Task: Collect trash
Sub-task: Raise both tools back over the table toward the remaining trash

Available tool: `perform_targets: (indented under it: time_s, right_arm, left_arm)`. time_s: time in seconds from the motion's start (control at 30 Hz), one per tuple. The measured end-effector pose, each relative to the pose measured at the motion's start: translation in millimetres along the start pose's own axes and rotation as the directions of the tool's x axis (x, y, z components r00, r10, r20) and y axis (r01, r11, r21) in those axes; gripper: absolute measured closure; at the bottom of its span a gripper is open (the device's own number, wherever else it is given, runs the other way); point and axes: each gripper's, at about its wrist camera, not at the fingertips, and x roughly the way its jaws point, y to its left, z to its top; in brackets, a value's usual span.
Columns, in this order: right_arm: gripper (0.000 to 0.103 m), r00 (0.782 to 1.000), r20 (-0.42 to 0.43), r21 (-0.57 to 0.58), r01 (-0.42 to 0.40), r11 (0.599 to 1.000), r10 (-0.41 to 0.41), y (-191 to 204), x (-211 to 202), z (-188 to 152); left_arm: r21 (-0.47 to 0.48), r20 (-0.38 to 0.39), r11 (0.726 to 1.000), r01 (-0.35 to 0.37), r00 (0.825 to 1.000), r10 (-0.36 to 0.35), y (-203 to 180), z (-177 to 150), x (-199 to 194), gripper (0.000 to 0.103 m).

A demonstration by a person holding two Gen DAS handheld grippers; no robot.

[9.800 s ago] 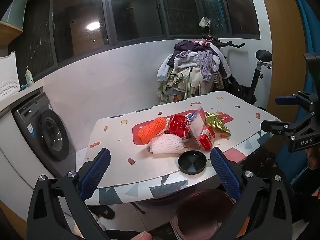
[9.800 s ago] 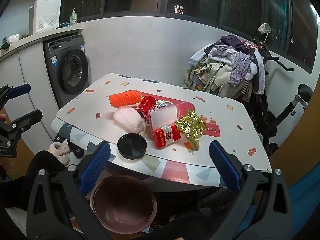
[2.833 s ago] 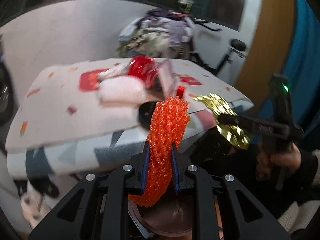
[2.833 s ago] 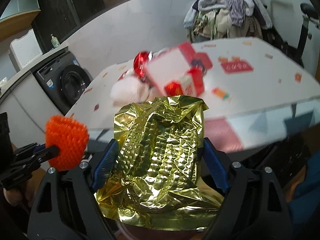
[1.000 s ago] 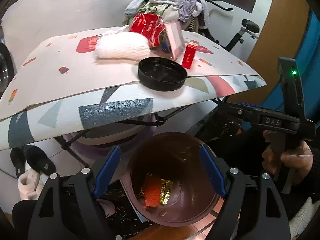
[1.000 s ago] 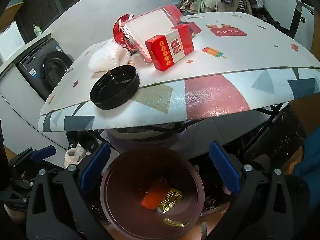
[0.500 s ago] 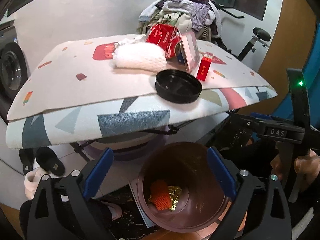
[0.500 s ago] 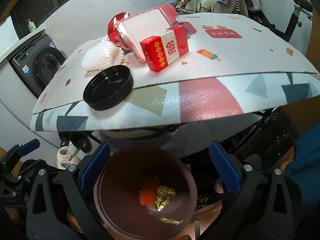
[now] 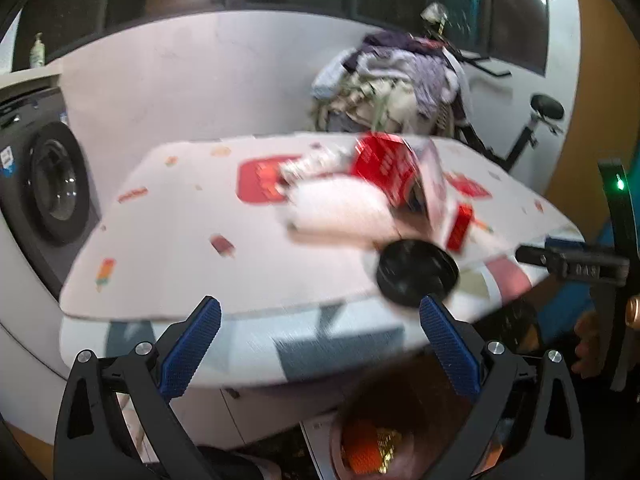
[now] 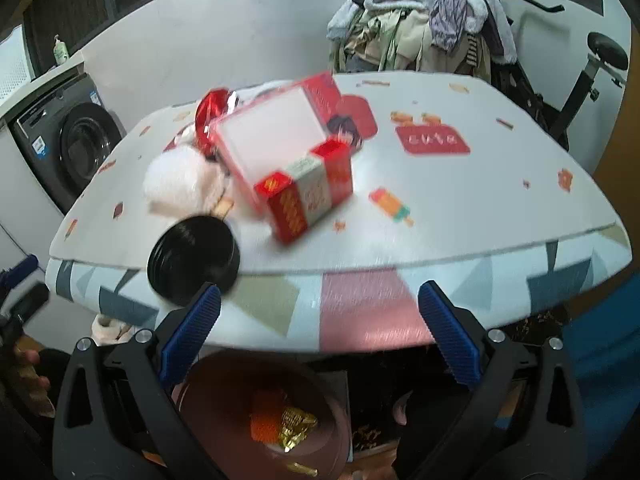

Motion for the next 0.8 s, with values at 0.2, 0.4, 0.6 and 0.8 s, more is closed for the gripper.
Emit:
perform_targets:
  time_s: [0.2, 0.4, 0.6, 0.8]
  right_arm:
    - [0.006, 1.0, -0.012, -0.051, -0.014, 0.999, 0.014, 3, 5, 21]
    - [0.006, 0.998, -0.052, -0.054, 0.029, 0.998, -0.031, 0, 15, 35]
    - [0.006, 0.998, -0.059, -0.032, 0.008, 0.999, -0.01, -10, 21, 47]
    - [0.006, 0.997, -0.081, 0.003, 0.0, 1.0, 0.0, -22, 27, 55]
  left_arm:
    - [0.011, 0.045, 0.999, -0.03, 0.999, 0.03, 17, 25, -1, 0.006]
    - [-0.011, 0.03, 1.0, -0.023, 0.999, 0.023, 31, 42, 5, 0.006]
    - [-0.009, 0.025, 0.997, -0.075, 0.997, 0.075, 32, 44, 9, 0.006]
    - [-0.008, -0.022, 0.998, -0.061, 0.998, 0.061, 31, 45, 18, 0.006]
